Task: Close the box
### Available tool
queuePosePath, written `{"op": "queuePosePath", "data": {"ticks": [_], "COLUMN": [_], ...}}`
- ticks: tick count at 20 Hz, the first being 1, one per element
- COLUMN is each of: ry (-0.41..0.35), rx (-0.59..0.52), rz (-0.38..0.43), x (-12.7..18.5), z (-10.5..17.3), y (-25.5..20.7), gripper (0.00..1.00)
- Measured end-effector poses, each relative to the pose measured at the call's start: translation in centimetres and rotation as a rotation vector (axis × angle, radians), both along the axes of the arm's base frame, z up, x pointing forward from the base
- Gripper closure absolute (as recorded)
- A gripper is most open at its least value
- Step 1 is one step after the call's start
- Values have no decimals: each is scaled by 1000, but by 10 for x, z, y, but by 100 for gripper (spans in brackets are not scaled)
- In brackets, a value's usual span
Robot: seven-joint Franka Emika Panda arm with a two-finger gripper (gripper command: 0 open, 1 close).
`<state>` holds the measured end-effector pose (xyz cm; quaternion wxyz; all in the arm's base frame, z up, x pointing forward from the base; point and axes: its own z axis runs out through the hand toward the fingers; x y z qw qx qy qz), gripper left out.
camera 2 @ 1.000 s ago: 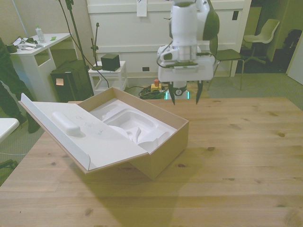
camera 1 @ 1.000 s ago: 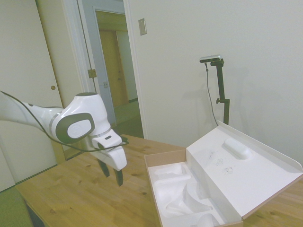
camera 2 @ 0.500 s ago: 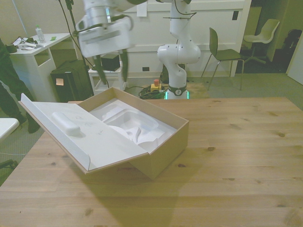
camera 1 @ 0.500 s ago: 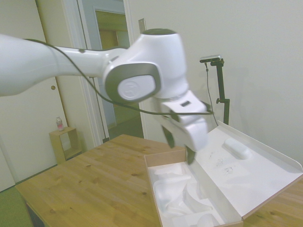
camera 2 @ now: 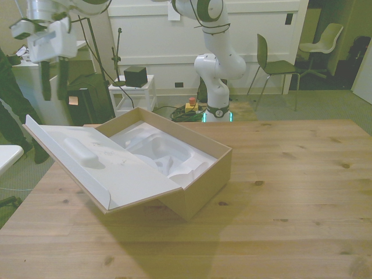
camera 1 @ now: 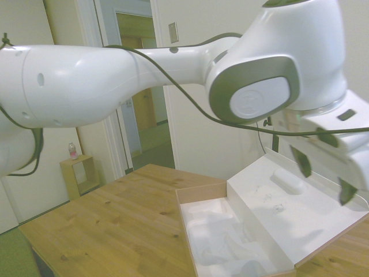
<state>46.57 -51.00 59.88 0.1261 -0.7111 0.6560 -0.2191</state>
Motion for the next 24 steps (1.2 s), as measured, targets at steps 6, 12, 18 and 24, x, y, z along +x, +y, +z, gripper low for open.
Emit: {"op": "queuePosePath", "data": {"ticks": [6, 12, 18, 24], "ry": [-65, -36, -42, -53], "rx": [-92, -85, -39, 50], "rz": [-97, -104, -37, 79], "x": [-18, -8, 18, 71], "z": [21, -15, -55, -69], "y": [-72, -111, -119, -74], "gripper": [0, 0, 0, 0]}}
